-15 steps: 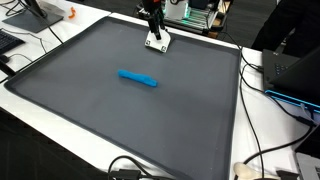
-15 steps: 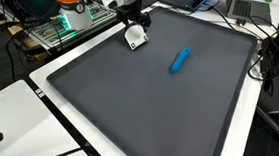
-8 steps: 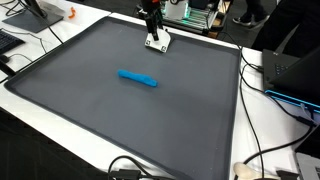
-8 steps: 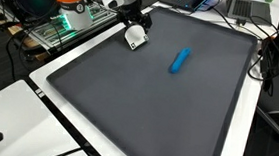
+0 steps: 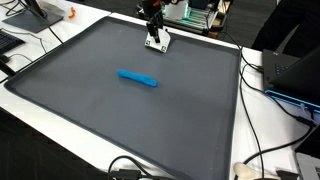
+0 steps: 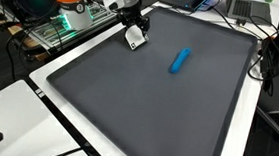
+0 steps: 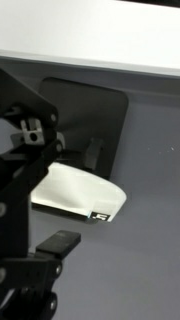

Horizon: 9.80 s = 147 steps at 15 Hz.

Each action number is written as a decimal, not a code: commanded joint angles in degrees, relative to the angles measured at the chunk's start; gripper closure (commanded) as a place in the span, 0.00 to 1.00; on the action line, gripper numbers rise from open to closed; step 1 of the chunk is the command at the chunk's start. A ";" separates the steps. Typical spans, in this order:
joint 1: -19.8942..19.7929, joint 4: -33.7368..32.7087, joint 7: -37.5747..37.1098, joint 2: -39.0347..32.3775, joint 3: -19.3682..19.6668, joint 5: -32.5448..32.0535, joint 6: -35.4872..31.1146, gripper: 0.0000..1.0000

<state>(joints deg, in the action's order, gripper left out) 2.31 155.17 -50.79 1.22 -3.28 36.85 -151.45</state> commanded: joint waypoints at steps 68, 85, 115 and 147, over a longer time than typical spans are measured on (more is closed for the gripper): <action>2.52 -49.13 40.11 -18.09 0.92 -46.82 37.11 0.99; 4.13 -58.22 55.43 -27.49 -3.05 -43.84 40.64 0.99; 7.59 -63.21 42.35 -35.62 -1.68 -42.64 36.35 0.99; 9.67 -66.18 41.24 -40.94 -0.06 -44.14 39.89 0.99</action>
<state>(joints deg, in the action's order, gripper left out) 11.07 90.06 -9.15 -37.86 -4.11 -6.84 -114.11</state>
